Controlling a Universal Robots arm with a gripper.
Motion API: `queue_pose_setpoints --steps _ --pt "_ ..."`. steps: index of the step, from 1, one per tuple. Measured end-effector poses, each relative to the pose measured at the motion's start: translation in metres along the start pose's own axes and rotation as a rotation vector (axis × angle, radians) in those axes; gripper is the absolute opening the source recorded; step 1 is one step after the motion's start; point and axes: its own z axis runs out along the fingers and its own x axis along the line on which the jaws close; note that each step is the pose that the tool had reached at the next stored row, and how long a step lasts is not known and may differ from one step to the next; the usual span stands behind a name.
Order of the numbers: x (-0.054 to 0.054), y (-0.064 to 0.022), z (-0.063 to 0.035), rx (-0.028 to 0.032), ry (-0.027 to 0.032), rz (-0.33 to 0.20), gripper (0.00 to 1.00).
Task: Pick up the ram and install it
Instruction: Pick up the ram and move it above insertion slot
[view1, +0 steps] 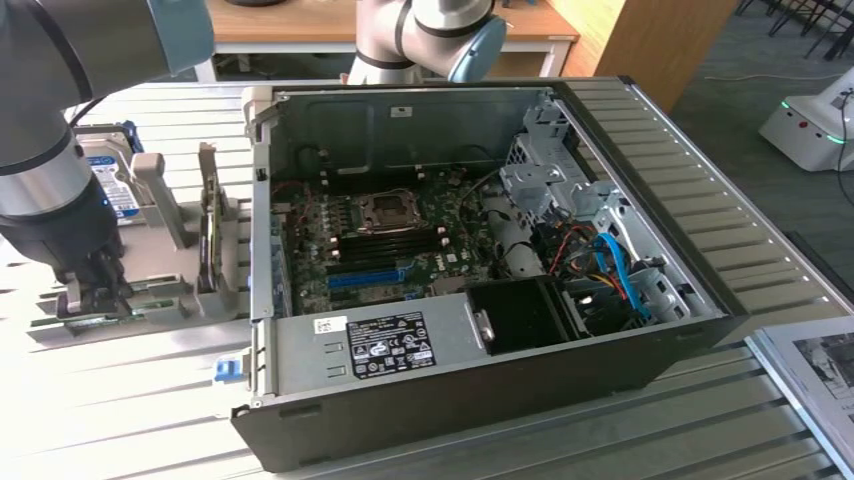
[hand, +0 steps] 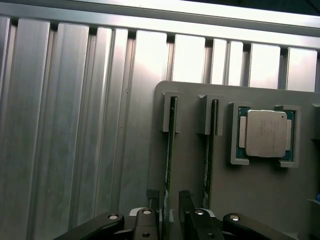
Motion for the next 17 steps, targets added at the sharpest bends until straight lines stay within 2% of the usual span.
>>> queue_pose_setpoints --steps 17 --pt "-0.0019 -0.0001 0.001 -0.0001 0.0001 0.0 0.3"
